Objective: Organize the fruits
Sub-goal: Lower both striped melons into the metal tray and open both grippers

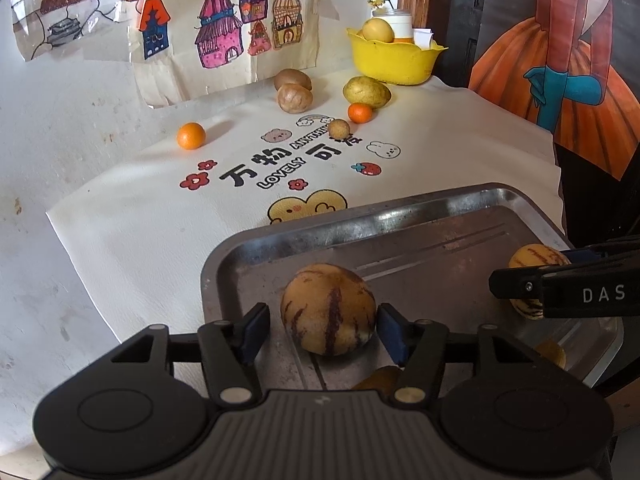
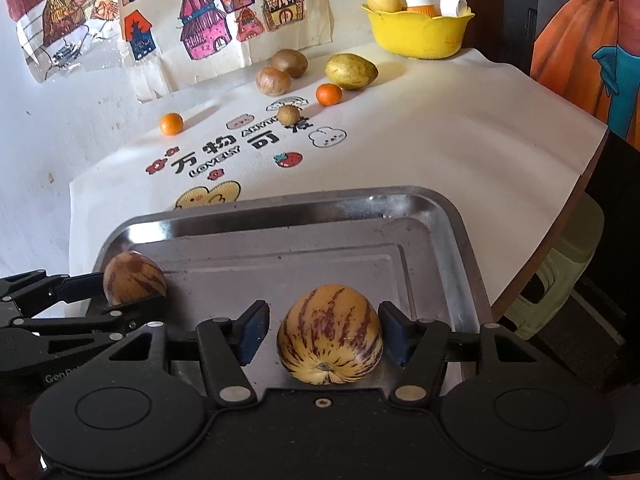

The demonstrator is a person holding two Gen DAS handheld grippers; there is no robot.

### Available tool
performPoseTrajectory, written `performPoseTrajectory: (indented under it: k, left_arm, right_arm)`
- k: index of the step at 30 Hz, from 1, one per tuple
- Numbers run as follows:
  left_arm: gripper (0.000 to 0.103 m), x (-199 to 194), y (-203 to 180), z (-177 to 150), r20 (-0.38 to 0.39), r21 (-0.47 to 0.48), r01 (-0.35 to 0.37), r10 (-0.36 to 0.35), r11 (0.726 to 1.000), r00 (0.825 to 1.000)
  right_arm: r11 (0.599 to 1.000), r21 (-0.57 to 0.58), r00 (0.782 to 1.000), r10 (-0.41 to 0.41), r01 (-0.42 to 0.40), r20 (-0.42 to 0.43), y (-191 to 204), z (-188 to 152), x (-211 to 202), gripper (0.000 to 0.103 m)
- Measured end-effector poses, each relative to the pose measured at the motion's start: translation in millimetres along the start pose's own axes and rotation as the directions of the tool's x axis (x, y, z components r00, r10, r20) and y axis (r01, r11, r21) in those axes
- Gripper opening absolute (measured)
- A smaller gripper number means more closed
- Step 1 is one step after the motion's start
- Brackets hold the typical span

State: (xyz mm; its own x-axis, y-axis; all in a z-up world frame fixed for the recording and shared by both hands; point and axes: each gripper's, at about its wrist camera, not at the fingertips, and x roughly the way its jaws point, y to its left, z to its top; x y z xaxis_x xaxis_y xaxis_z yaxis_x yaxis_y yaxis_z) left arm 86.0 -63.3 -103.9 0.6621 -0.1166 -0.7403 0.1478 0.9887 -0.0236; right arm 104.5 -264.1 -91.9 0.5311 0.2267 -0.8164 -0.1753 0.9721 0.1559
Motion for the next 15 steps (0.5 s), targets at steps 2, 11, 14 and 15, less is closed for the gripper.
performPoseTrajectory:
  k: [2, 11, 14, 15]
  left_arm:
    - [0.07, -0.9, 0.0, 1.1, 0.006, 0.001, -0.003, 0.003, 1.0, 1.0]
    - [0.084, -8.5, 3.0, 7.7, 0.039, -0.007, 0.003, -0.003, 1.0, 0.999]
    - [0.089, -11.9, 3.8, 10.1, 0.053, -0.007, 0.007, -0.007, 1.0, 0.999]
    - [0.092, -13.5, 3.8, 10.8, 0.059, -0.006, 0.007, -0.006, 1.0, 0.998]
  right_arm:
    - [1.0, 0.002, 1.0, 0.005, -0.006, 0.01, 1.8, 2.3, -3.8, 0.066]
    - [0.999, 0.011, 0.994, 0.035, -0.036, 0.101, 9.0, 20.5, -34.2, 0.092]
    - [0.999, 0.013, 0.991, 0.039, -0.04, 0.127, 10.6, 24.4, -43.3, 0.101]
    - [0.999, 0.013, 0.99, 0.041, -0.043, 0.133, 11.2, 25.7, -46.1, 0.101]
